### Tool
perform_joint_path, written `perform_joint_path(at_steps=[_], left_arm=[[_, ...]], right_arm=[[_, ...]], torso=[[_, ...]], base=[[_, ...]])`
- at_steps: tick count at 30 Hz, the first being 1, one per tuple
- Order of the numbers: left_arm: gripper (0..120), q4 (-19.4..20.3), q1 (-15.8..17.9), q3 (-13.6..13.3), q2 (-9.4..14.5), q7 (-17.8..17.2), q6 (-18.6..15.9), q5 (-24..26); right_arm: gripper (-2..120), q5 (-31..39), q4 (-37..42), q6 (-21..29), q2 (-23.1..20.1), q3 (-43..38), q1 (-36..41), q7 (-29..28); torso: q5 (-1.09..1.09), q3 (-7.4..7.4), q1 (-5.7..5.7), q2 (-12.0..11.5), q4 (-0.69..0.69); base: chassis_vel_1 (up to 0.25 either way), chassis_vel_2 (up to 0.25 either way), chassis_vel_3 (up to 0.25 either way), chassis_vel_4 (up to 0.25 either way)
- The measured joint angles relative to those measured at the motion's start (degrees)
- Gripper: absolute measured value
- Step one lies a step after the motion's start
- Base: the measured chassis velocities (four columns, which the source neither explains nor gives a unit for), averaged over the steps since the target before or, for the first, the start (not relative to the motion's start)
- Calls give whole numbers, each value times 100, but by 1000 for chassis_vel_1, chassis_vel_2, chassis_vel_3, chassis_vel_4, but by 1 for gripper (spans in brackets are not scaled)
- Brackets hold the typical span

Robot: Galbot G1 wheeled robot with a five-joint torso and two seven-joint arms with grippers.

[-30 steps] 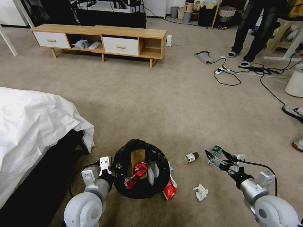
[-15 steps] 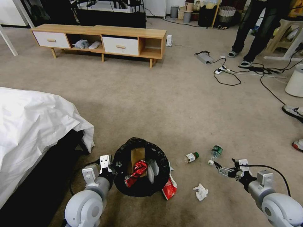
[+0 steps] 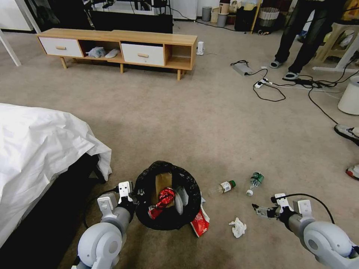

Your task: Pick up the trash bin and place the garbage on the floor into it.

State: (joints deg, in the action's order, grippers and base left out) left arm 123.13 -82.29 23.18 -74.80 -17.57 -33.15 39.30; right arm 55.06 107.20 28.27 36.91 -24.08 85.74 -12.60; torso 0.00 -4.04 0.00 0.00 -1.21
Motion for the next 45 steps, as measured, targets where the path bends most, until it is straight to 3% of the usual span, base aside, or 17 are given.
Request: perform_joint_path(at_steps=[10, 28, 45], left_arm=[[0, -24, -3, 13, -76, 20, 16, -6], [0, 10, -67, 16, -171, 51, 33, -108], [0, -61, -71, 15, -247, 147, 87, -143]], right_arm=[[100, 495, -27, 167, -87, 335, -59, -460], [100, 202, -456, 140, 545, 907, -291, -466], [100, 92, -671, 170, 579, 1203, -429, -407]], torso=[[0, 0, 0, 0, -1], [0, 0, 0, 0, 0], [-1, 0, 0, 0, -1]], base=[[0, 0, 0, 0], [0, 0, 0, 0], [0, 0, 0, 0]])
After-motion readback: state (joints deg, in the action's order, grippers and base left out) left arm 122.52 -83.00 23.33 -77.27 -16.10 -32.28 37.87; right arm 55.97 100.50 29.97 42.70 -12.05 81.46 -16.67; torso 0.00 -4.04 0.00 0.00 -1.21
